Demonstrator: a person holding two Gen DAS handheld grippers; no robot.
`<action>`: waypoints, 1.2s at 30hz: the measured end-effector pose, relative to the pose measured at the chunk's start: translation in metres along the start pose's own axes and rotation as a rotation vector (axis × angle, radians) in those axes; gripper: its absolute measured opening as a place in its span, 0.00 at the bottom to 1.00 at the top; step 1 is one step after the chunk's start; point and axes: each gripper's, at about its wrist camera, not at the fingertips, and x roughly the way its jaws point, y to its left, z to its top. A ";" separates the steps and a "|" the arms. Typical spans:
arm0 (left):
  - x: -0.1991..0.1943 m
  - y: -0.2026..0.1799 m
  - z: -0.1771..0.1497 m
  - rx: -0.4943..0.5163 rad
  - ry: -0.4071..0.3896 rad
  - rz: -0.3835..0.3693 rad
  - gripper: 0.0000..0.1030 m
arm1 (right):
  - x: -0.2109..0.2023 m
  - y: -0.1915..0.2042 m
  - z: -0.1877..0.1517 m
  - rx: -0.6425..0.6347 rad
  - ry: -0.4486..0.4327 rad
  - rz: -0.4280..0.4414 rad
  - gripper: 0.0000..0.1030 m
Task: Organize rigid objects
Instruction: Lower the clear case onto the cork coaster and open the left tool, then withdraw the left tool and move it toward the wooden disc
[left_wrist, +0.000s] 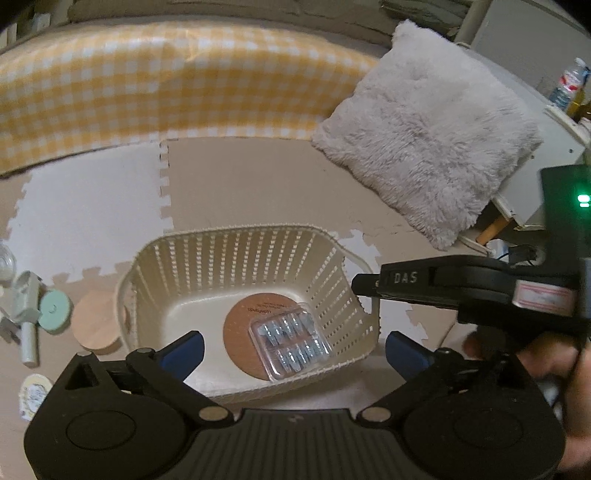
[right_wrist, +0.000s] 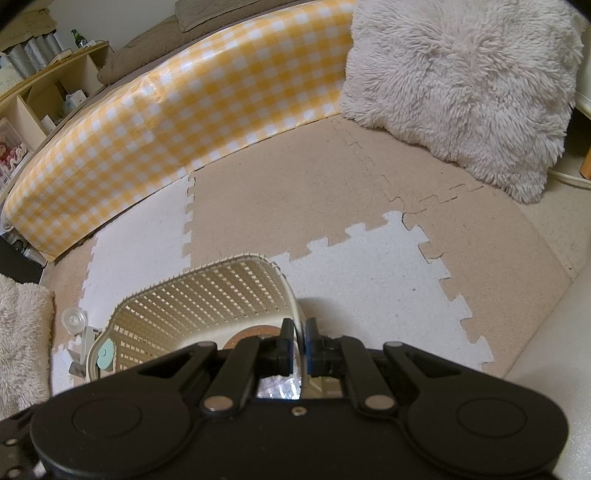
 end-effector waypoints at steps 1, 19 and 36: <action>-0.004 0.001 0.000 0.008 -0.007 -0.002 1.00 | 0.000 0.000 0.000 0.001 0.000 0.000 0.06; -0.073 0.037 -0.005 0.108 -0.187 0.015 1.00 | 0.000 0.001 0.000 -0.006 0.000 -0.005 0.06; -0.043 0.132 -0.028 0.173 -0.152 0.053 1.00 | 0.000 0.001 0.000 -0.015 -0.003 -0.012 0.06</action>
